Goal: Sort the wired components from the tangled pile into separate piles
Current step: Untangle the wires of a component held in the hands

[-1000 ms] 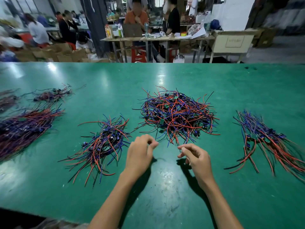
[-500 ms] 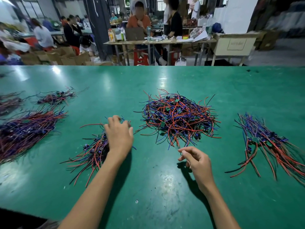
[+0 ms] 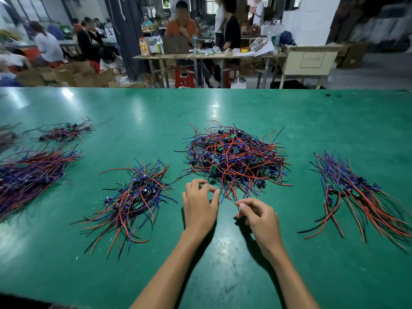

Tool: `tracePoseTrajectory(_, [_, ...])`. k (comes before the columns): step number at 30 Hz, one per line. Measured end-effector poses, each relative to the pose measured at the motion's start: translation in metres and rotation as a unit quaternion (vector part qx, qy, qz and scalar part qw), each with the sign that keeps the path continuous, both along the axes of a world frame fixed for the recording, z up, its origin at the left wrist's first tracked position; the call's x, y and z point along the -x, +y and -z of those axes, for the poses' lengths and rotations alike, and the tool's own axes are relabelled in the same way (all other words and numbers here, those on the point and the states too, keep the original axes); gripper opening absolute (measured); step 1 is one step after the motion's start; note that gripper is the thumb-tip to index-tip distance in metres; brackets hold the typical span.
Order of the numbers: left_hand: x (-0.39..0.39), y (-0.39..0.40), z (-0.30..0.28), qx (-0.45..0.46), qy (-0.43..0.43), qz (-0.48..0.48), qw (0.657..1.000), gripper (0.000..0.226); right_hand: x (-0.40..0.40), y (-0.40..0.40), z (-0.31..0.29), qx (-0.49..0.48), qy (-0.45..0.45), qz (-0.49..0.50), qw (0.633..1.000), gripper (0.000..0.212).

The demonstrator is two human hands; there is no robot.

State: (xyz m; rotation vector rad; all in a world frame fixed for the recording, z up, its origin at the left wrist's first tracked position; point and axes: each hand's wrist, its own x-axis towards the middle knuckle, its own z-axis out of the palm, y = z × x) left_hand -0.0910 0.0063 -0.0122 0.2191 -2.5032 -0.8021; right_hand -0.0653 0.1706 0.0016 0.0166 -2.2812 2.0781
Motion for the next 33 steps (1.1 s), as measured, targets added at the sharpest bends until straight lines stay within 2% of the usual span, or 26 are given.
tracePoseTrajectory(5, [-0.011,0.013,-0.001,-0.074,-0.005,0.017,0.997,0.012,0.003,-0.004,0.005,-0.017,-0.003,0.027,0.999,0.019])
tracePoseTrajectory(9, [-0.002,0.015,-0.011,-0.128,0.024,-0.028,0.991,0.004,0.005,-0.004,0.009,-0.031,-0.005,0.032,0.999,0.020])
tracePoseTrajectory(11, [0.017,0.008,-0.021,-0.109,0.042,-0.027,0.993,0.017,0.005,-0.004,0.010,-0.039,-0.005,0.033,0.999,0.019])
tracePoseTrajectory(14, [0.048,-0.002,-0.035,-0.065,-0.042,0.042,0.996,0.039,0.008,-0.004,0.010,-0.047,-0.005,0.036,0.998,0.019])
tracePoseTrajectory(16, [0.058,-0.004,-0.039,-0.061,-0.084,0.054,0.993,0.030,0.008,-0.003,0.011,-0.047,-0.003,0.041,0.998,0.018])
tracePoseTrajectory(19, [0.056,-0.005,-0.031,-0.076,-0.055,0.040,0.995,0.008,0.008,-0.002,0.012,-0.039,-0.002,0.044,0.998,0.019])
tracePoseTrajectory(26, [0.006,0.014,-0.010,-0.184,0.014,0.103,0.977,0.005,0.009,-0.002,0.013,-0.022,0.008,0.033,0.999,0.013])
tracePoseTrajectory(28, [-0.011,0.022,-0.007,-0.169,0.032,0.142,0.975,0.006,0.008,-0.002,0.012,0.009,0.012,0.011,1.000,0.006])
tracePoseTrajectory(31, [-0.029,0.031,-0.001,-0.106,0.048,0.182,0.976,0.009,0.005,0.000,0.012,0.043,0.029,0.000,0.999,0.013])
tracePoseTrajectory(33, [-0.033,0.031,0.000,-0.110,0.060,0.185,0.975,0.012,0.005,0.000,0.014,0.037,0.033,0.010,0.999,0.019])
